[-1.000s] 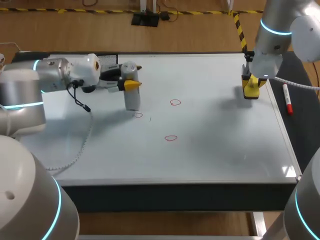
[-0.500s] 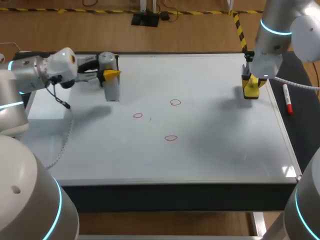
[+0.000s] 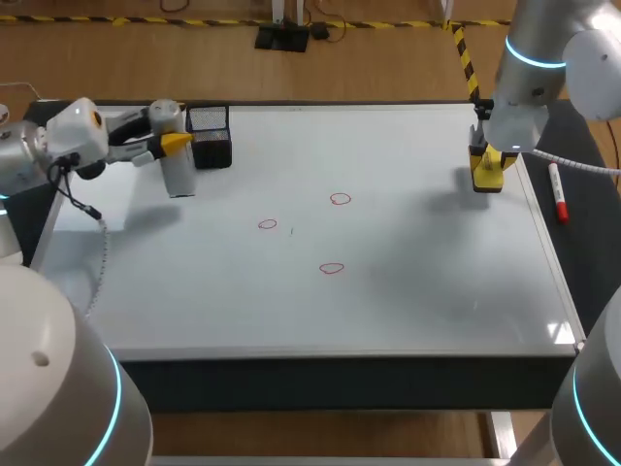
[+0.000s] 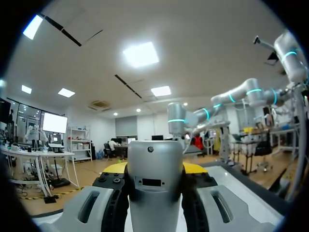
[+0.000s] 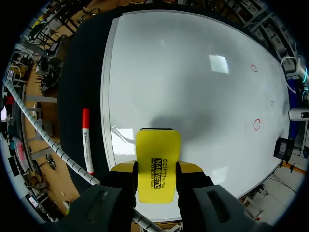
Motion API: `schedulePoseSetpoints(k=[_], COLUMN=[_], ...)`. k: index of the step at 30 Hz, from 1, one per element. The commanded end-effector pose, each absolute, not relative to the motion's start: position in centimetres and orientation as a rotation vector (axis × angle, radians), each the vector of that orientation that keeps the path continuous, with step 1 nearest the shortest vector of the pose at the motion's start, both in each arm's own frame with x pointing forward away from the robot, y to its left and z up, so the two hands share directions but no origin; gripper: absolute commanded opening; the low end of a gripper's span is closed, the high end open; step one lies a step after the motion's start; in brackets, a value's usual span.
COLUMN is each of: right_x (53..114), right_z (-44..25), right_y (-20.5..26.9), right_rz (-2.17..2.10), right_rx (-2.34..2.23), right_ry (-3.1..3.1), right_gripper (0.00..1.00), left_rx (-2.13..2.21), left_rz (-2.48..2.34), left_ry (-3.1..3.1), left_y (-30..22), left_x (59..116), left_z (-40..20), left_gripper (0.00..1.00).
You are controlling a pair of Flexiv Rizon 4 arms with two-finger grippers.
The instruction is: Pick up the inspection probe, press it on each red-marked spot on the whiteboard one by one, put down the probe, pick up the eraser, and wipe off all the red marks.
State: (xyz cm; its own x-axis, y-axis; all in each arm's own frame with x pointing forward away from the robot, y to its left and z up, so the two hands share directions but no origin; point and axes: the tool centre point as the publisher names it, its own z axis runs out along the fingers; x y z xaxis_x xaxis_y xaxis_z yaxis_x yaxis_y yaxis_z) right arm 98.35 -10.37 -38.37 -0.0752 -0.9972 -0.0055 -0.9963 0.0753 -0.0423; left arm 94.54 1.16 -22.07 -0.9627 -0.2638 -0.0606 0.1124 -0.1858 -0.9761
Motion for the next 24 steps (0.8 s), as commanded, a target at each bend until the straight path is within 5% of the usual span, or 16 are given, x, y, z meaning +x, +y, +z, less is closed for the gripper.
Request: schedulePoseSetpoints(k=[1, 24], right_x=[98.3, 97.9], right_z=[-38.3, -37.9], right_y=[-10.5, -10.0], right_rz=[-0.046, -0.087], right_rx=[-2.118, -2.144], right_ry=[2.277, 2.275], right_gripper=[0.00, 0.00], left_rx=[-0.186, -0.220], left_rz=[-2.232, -2.215], left_ry=[1.827, 1.815], left_y=[2.1, 3.8], left_x=[94.2, 94.3], left_z=[-22.1, -22.8], left_gripper=[0.00, 0.00])
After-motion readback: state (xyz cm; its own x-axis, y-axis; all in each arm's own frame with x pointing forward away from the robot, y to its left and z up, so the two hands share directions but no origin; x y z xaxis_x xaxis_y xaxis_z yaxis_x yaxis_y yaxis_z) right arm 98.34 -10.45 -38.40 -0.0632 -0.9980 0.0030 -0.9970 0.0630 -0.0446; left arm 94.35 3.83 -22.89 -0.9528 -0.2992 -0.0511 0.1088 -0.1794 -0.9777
